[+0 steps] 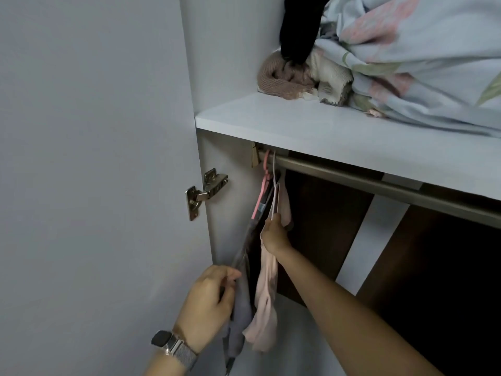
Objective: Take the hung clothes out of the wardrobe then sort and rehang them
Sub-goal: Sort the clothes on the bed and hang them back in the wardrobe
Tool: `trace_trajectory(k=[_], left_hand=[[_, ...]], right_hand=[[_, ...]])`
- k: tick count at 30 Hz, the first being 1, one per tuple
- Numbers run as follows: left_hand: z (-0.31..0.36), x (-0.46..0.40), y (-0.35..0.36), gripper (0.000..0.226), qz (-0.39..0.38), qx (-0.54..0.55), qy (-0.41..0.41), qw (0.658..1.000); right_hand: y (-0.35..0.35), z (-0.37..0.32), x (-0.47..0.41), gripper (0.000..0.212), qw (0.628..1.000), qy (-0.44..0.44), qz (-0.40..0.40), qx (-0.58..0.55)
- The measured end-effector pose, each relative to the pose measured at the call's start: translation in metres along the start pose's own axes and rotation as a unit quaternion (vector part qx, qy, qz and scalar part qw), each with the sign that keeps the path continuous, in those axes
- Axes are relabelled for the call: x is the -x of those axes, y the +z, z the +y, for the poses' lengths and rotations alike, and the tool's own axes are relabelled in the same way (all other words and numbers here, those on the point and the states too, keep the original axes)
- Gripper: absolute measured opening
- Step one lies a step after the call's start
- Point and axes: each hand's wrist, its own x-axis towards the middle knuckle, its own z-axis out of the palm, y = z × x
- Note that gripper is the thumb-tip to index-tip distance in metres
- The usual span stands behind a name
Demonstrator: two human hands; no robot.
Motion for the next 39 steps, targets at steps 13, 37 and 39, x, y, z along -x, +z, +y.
trace_trajectory(k=[13,37,39], left_hand=[[-0.002,-0.007,0.017,0.027,-0.038,0.042,-0.031,0.998],[-0.006,-0.126,0.096,0.017,-0.090,-0.183,0.017,0.979],[-0.013,-0.125,0.095,0.016,-0.107,-0.178,0.020,0.978]], right_hand=[[-0.033,0.024,0.038,0.018,0.965,0.098,-0.104,-0.221],[-0.122,0.103,0.091,0.013,0.991,0.095,-0.025,-0.094],[-0.123,0.109,0.093,0.013,0.989,0.114,-0.017,-0.094]])
